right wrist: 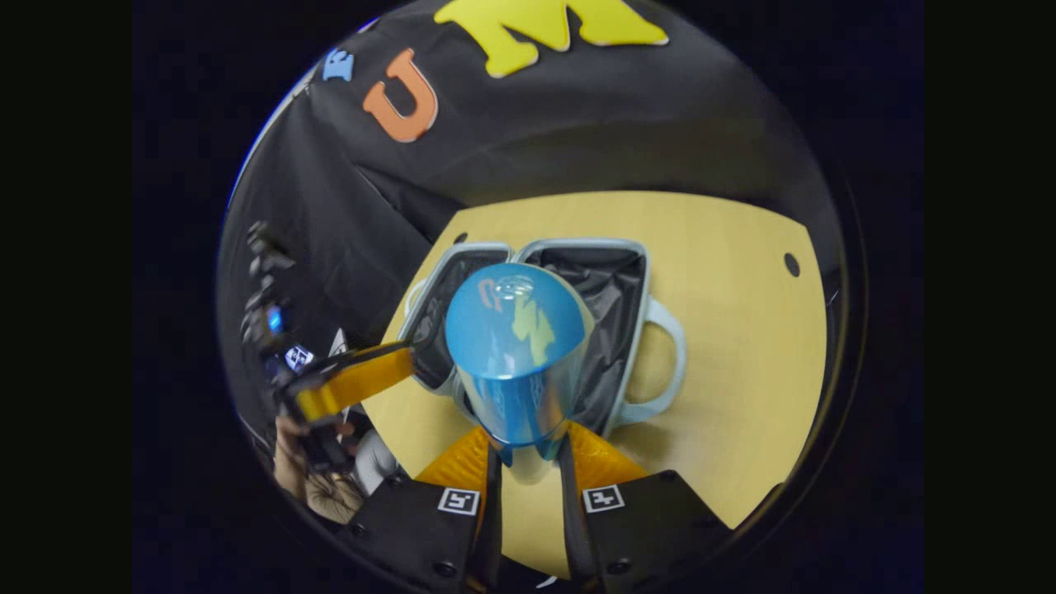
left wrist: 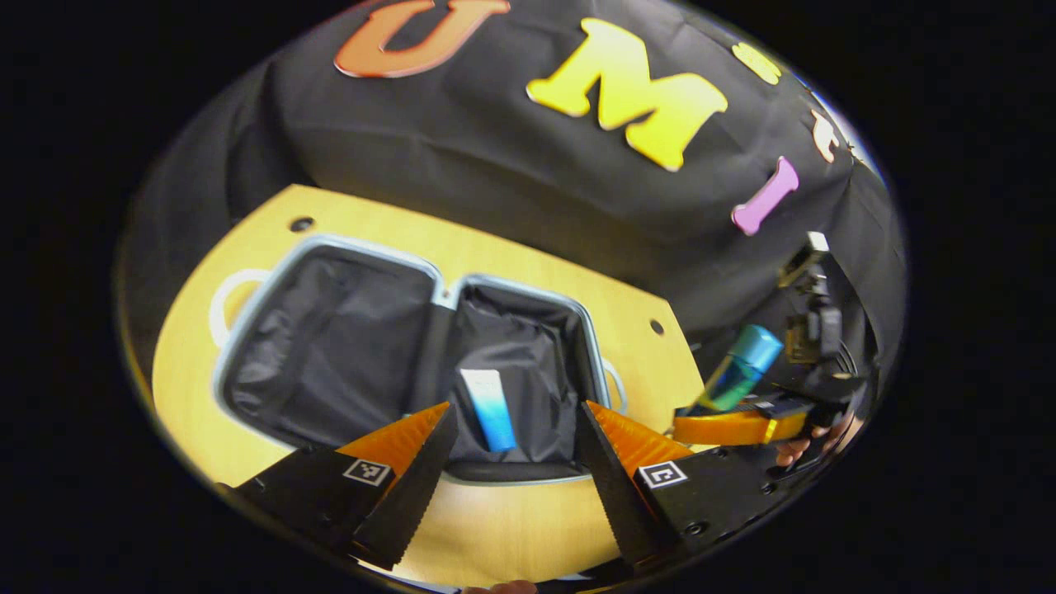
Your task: First open the suitcase, pack the skin care products into it, and then close the suitcase.
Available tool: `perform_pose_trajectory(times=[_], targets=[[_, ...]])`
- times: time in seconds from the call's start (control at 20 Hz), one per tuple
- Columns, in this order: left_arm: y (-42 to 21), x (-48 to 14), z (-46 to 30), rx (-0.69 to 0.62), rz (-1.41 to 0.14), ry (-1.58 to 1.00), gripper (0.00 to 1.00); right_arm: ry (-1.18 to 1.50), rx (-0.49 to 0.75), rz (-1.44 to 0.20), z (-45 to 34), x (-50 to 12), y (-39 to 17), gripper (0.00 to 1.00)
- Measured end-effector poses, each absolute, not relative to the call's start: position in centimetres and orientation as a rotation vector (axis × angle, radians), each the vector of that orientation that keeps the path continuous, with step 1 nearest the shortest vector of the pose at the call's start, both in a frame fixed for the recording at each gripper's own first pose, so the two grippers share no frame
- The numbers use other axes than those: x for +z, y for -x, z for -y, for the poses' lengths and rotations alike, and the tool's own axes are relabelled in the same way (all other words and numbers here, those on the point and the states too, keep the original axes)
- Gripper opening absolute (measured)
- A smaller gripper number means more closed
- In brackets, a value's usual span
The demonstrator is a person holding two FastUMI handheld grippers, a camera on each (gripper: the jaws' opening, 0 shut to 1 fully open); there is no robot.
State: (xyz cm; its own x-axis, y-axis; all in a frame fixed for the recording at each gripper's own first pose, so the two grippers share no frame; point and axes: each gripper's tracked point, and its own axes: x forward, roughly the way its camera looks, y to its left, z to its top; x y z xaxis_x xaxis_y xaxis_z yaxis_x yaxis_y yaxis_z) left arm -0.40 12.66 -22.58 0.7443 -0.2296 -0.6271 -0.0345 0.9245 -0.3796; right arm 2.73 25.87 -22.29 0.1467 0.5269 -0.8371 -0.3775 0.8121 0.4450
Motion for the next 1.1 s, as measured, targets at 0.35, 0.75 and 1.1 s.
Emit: perform_pose_trajectory(times=[0.35, 0.75, 1.1], targets=[[10.1, -22.4, -18.6, 0.065, -0.658, 0.450, 0.94, -0.064, 0.451, -1.603, -28.9, -32.9, -4.0, 0.28], [13.1, -21.6, -20.9, 0.089, -0.648, 0.406, 0.94, -0.076, 0.220, -1.700, -28.7, -37.9, -5.6, 0.28], [12.5, -21.2, -21.8, 0.097, -0.645, 0.368, 0.94, -0.035, 0.180, -1.685, -28.6, -38.2, -5.5, 0.31]])
